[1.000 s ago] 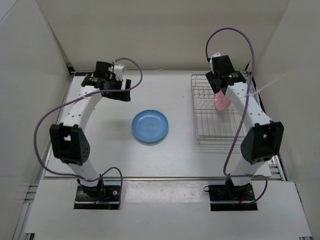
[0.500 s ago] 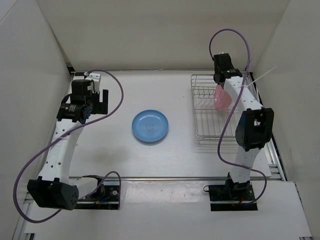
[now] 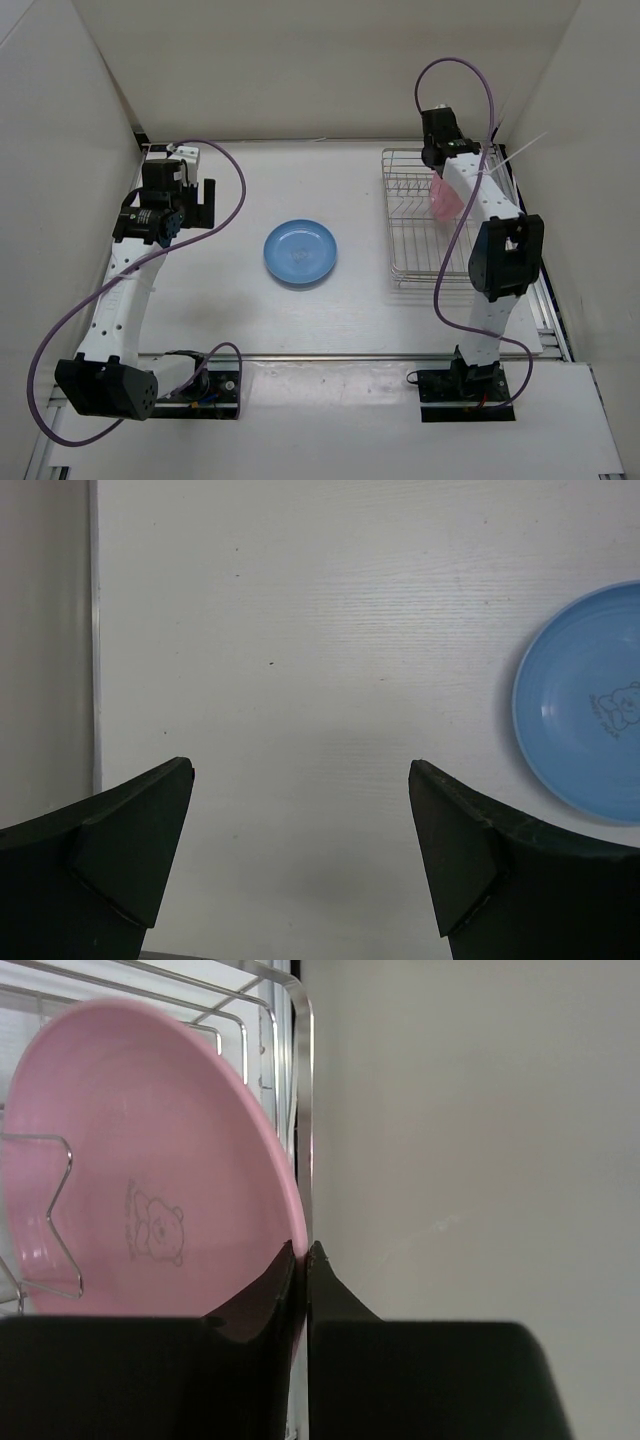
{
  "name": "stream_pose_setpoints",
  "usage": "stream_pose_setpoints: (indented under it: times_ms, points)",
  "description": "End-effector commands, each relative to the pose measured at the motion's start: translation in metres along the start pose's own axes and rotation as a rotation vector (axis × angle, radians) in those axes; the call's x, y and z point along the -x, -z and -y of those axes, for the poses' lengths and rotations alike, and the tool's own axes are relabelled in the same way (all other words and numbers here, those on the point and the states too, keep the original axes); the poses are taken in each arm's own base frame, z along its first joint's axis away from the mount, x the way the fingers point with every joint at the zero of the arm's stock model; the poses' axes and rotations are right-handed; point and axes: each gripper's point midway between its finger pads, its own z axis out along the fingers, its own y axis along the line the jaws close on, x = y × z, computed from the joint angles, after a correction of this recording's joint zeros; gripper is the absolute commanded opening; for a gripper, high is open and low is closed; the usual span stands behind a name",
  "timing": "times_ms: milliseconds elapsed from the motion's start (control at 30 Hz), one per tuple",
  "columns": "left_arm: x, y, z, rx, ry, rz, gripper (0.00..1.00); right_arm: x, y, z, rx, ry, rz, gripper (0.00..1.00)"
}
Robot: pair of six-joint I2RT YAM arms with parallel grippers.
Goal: Unload the plates from the dish rack
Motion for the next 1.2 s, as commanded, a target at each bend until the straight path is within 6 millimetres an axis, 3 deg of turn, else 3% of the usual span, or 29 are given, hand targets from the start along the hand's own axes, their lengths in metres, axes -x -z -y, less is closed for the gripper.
stream_pose_setpoints:
  times_ms: [0,233,433,667,733,833,867,900,967,1000,1033,1067,1167]
  points:
    - [0.008,0.007,0.001,-0.016,0.022,0.049,1.0,0.013,0.009,0.018,-0.112,-0.042,0.011,0.0]
    - [0.008,0.007,0.001,-0.017,0.02,0.039,1.0,0.023,0.016,0.034,-0.178,-0.042,0.01,0.0]
    - [0.006,0.004,0.0,-0.008,0.018,0.029,1.0,0.042,0.045,0.069,-0.26,-0.088,0.08,0.0]
    - [0.01,-0.011,-0.001,0.012,0.016,0.009,1.0,0.045,0.104,0.135,-0.343,-0.197,0.188,0.0]
    - [0.022,-0.014,0.004,-0.021,0.017,0.021,1.0,0.044,0.125,0.154,-0.342,-0.25,0.245,0.0]
    - [0.047,-0.016,0.022,-0.111,0.036,0.041,1.0,0.039,0.161,0.162,-0.262,-0.316,0.336,0.0]
    - [0.049,-0.014,0.036,-0.181,0.025,0.019,1.0,0.038,0.169,0.157,-0.197,-0.367,0.373,0.0]
    - [0.064,-0.015,0.05,-0.232,0.011,0.028,1.0,0.042,0.176,0.128,-0.016,-0.314,0.422,0.0]
    - [0.074,-0.012,0.077,-0.349,-0.019,0.03,1.0,0.041,0.208,0.114,0.173,-0.342,0.524,0.0]
    - [0.074,-0.011,0.088,-0.391,-0.047,0.017,1.0,0.036,0.21,0.09,0.277,-0.313,0.532,0.0]
    - [0.082,-0.006,0.113,-0.473,-0.075,0.025,1.0,0.029,0.225,0.078,0.368,-0.285,0.566,0.0]
    - [0.086,-0.002,0.126,-0.517,-0.109,0.029,1.0,0.033,0.239,0.056,0.503,-0.251,0.627,0.0]
    - [0.1,0.021,0.177,-0.672,-0.189,0.053,1.0,0.016,0.253,0.018,0.649,-0.149,0.663,0.0]
